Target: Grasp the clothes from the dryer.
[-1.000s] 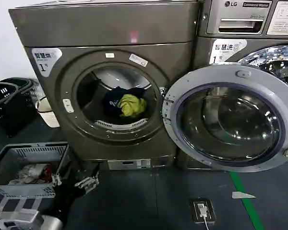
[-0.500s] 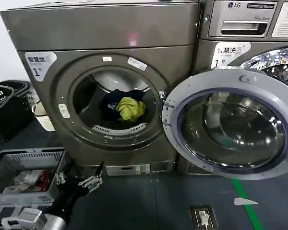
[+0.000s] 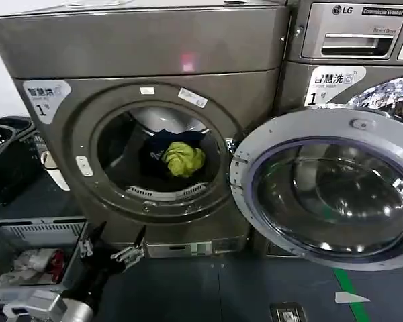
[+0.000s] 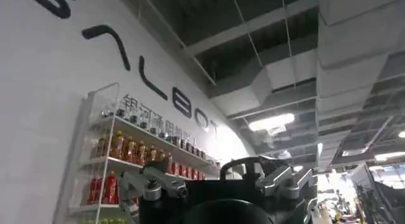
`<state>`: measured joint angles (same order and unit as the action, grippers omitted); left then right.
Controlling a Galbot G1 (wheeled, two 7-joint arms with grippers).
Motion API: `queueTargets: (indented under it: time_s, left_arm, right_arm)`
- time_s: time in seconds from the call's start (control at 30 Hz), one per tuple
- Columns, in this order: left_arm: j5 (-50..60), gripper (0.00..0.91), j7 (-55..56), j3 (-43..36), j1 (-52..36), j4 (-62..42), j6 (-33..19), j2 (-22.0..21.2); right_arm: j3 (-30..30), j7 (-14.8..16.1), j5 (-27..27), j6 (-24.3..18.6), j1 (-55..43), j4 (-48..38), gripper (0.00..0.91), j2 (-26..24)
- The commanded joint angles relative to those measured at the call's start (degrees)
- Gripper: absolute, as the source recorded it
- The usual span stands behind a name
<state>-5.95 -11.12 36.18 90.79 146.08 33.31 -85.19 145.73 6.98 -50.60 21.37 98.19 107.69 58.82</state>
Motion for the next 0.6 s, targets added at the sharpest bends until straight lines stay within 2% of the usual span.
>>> queueTargets:
  time_s: [0.03,0.6]
  left_arm:
    - [0.02,0.907,-0.04,0.03,-0.09,-0.29,-0.01,0.00]
    - [0.20,0.907,-0.02,0.18,0.15,-0.16,0.16,-0.33]
  right_arm:
    - [-0.11,0.06,0.11,-0.14,-0.14,0.02,0.907,0.05]
    - [-1.61,0.10,1.14,-0.19,-1.25,0.04,0.907,-0.21]
